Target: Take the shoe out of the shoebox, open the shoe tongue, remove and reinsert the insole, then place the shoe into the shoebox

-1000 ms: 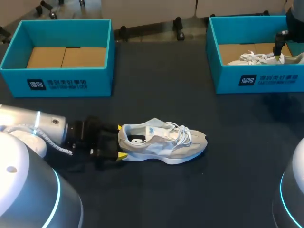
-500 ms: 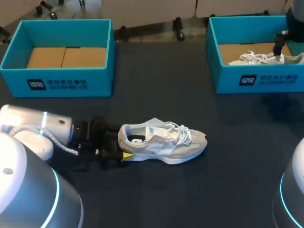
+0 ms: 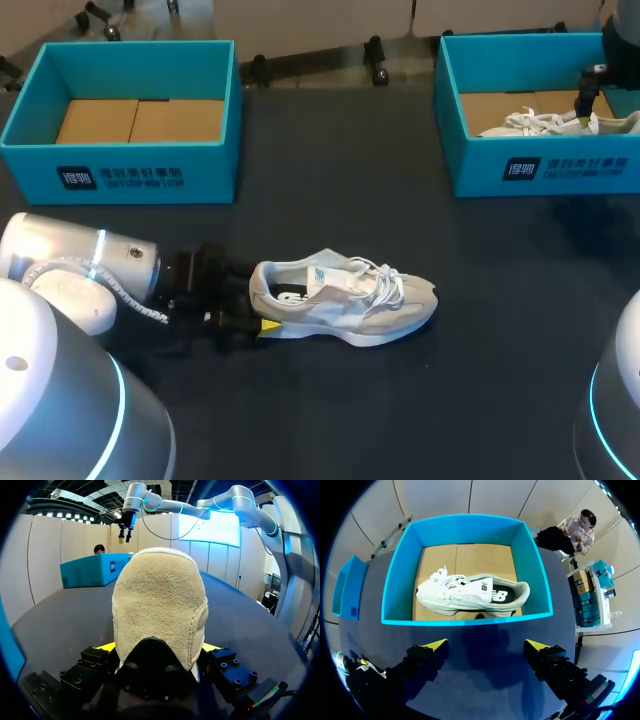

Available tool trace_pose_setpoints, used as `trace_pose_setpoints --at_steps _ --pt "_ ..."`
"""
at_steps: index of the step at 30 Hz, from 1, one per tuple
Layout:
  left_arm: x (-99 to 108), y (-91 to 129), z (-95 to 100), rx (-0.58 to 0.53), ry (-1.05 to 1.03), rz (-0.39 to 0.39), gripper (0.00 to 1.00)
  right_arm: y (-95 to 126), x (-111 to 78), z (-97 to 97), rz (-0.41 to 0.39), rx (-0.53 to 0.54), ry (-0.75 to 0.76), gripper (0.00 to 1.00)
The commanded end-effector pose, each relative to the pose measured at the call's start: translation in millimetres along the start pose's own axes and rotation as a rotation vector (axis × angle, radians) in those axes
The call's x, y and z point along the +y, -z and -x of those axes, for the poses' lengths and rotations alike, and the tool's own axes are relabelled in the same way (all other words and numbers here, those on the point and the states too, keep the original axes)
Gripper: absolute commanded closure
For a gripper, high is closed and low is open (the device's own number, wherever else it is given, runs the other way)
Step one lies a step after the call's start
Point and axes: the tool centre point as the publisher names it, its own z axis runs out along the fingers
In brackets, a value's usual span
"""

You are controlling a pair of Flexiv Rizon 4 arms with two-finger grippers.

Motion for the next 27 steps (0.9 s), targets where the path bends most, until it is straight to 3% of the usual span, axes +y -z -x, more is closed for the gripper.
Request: trace_pose_setpoints --at_steps 1,22,27 --pt "0 -3 0.9 0.016 -0.004 0.016 1.00 0 -0.9 -0.1 0.002 0.000 -0.001 0.00" --pt "-1 -1 0.3 0.016 -0.007 0.018 1.00 0 -0.9 -0.1 0.002 0.000 -0.001 0.00" --pt "-1 -1 0.3 0.016 -0.007 0.018 1.00 7 11.5 -21.1 0.021 -0.004 -0.062 0.00"
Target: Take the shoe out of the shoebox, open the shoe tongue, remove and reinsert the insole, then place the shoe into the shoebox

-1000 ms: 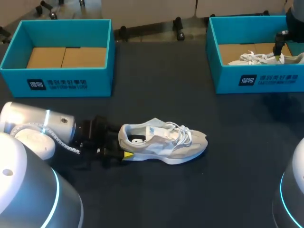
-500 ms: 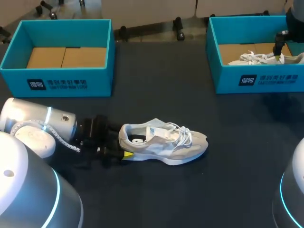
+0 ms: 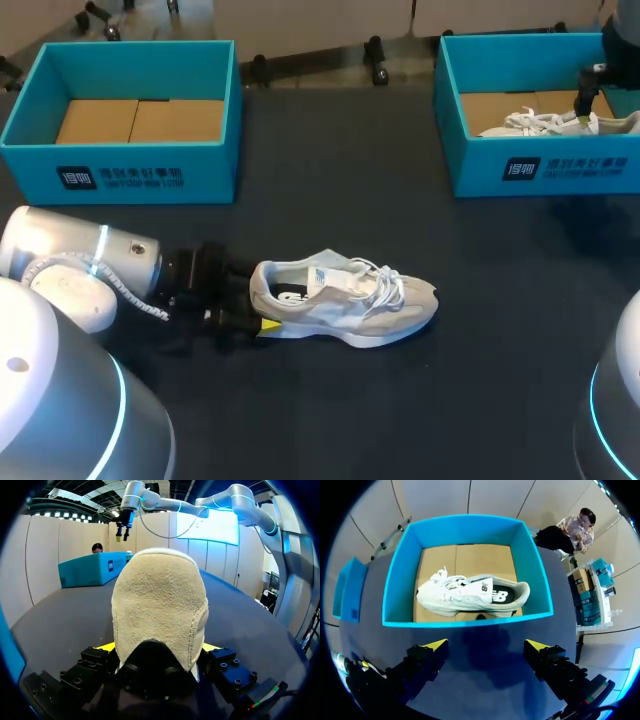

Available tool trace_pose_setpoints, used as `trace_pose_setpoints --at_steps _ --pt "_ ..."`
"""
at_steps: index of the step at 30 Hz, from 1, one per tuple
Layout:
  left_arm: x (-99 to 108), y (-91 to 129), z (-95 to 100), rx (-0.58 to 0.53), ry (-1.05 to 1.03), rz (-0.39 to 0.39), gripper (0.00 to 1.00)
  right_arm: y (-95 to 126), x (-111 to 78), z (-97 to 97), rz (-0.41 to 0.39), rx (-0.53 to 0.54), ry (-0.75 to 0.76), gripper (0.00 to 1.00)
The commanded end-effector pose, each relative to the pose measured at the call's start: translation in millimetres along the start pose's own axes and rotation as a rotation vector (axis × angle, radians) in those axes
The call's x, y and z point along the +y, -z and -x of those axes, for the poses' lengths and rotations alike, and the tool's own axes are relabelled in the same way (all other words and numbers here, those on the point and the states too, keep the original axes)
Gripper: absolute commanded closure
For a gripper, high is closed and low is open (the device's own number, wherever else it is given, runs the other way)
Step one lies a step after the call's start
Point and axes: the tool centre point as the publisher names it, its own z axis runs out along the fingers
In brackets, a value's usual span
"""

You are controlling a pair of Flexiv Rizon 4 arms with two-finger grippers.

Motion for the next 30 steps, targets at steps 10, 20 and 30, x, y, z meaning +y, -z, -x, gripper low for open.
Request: trace_pose_setpoints --at_steps 10,20,30 --pt "0 -1 -0.1 0.003 0.000 0.003 1.00 28 16.6 -71.9 0.024 0.016 -0.094 0.00" --pt "0 -1 -0.1 0.003 0.000 0.003 1.00 48 -6.6 -135.9 -0.097 0.089 -0.103 0.00" --pt "0 -1 -0.1 0.003 0.000 0.003 1.00 62 -37.3 -195.4 -0.137 0.093 -0.113 0.00"
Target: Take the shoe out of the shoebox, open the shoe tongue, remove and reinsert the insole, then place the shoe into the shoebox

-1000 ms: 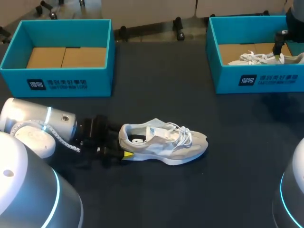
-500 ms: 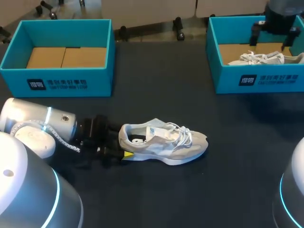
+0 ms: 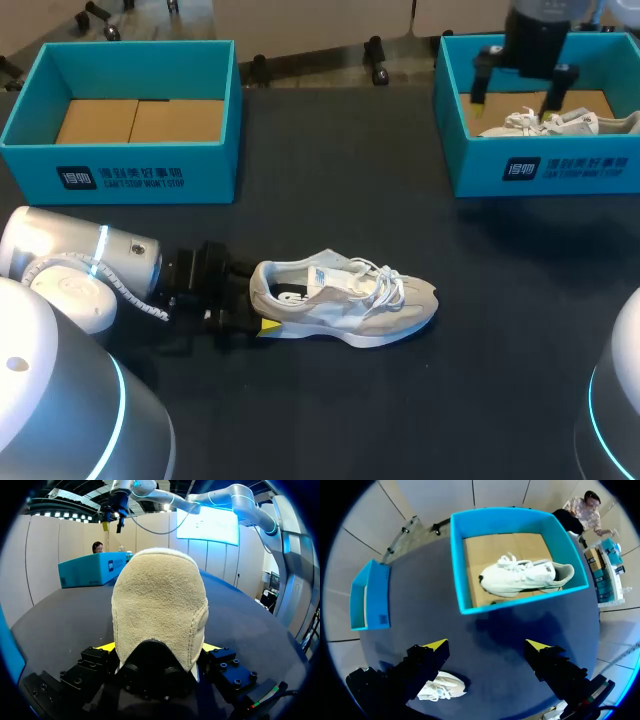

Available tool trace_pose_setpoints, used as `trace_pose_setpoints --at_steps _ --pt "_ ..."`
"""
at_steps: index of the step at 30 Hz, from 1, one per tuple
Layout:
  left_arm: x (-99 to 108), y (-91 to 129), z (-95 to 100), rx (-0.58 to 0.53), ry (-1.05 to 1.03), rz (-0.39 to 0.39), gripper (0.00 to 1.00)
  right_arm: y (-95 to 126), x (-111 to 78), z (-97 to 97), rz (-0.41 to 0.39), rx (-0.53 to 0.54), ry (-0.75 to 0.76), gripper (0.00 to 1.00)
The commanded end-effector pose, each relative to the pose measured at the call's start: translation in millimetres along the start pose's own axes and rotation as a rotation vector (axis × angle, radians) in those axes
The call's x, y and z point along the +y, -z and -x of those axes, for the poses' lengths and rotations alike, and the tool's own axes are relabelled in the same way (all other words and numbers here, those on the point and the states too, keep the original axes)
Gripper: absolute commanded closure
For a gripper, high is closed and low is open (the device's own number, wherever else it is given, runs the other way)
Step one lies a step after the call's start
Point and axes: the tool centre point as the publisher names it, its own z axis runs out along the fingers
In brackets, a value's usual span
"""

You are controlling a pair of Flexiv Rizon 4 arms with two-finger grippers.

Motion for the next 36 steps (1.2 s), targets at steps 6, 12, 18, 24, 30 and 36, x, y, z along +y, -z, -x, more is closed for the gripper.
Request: trace_pose_setpoints --at_steps 6,12,18,24,30,36 --pt "0 -1 0.2 0.003 0.001 0.003 1.00 0 -41.7 -59.1 -0.011 -0.033 0.027 0.00" --pt "0 -1 0.2 0.003 0.001 0.003 1.00 -5 -74.7 -89.1 0.007 -0.017 0.015 0.00" --pt "0 -1 0.2 0.003 0.001 0.003 1.00 -5 -108.7 -120.7 0.017 -0.004 -0.001 0.00" --pt "0 -1 0.2 0.003 0.001 0.003 1.00 -7 -133.9 -142.1 0.012 0.013 -0.008 0.00" --pt "0 -1 0.2 0.003 0.001 0.003 1.00 -4 -153.7 -157.3 -0.009 0.007 -0.013 0.00" --pt "0 -1 0.2 0.003 0.001 0.003 1.00 -6 -169.6 -165.2 -0.054 0.022 -0.014 0.00"
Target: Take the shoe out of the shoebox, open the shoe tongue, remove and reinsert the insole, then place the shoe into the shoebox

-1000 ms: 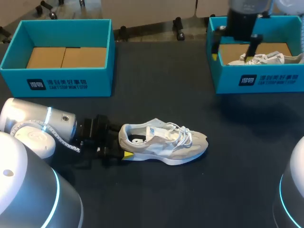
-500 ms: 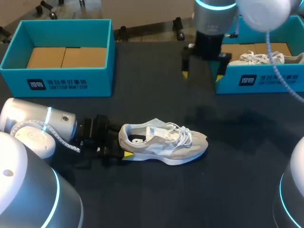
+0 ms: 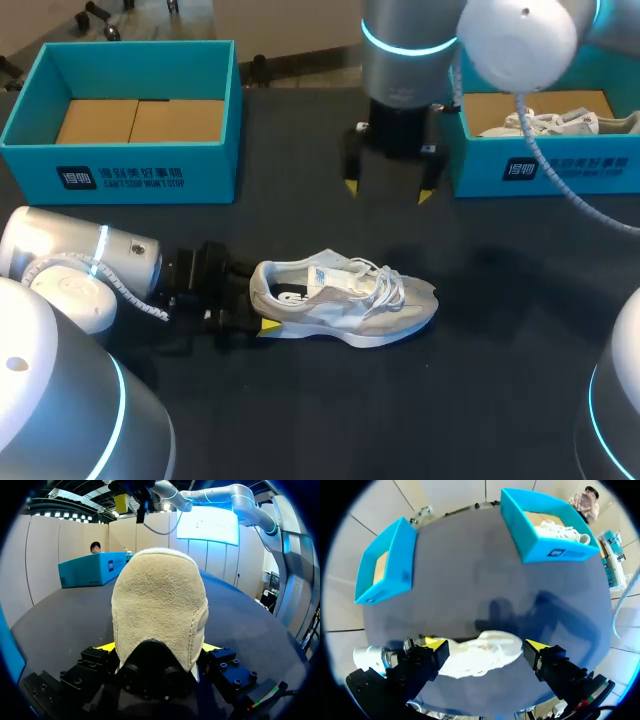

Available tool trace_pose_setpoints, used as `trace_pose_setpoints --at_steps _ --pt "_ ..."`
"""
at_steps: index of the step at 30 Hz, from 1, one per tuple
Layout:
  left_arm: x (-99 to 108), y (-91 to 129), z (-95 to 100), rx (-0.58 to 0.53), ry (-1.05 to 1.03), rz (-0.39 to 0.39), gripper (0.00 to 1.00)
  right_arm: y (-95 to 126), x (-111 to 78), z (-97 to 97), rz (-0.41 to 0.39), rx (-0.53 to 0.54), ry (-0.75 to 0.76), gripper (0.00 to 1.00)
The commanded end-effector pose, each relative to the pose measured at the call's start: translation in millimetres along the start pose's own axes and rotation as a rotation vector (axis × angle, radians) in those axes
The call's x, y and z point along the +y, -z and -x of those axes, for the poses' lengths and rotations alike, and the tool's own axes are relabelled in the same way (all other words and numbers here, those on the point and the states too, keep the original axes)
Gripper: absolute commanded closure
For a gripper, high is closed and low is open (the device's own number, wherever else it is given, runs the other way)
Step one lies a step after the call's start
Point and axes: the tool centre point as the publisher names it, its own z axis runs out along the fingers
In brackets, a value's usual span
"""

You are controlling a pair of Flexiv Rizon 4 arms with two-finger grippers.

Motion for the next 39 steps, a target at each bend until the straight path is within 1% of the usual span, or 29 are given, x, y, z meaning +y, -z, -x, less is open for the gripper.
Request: trace_pose_setpoints --at_steps 1,22,26,33,39 --pt "0 -1 0.3 0.003 0.001 0.004 1.00 -5 0.0 -4.8 -0.006 -0.003 -0.003 0.00" --pt "0 -1 0.3 0.003 0.001 0.004 1.00 -5 -0.6 -5.8 -0.007 -0.005 -0.001 0.00" --pt "0 -1 0.3 0.003 0.001 0.004 1.00 -11 -10.0 -15.5 -0.033 -0.017 0.015 0.00" --pt "0 -1 0.3 0.003 0.001 0.004 1.00 -22 -35.2 -39.8 -0.062 -0.010 -0.002 0.00" --pt "0 -1 0.3 0.003 0.001 0.004 1.00 -25 -56.5 -58.3 -0.055 -0.008 -0.028 0.00"
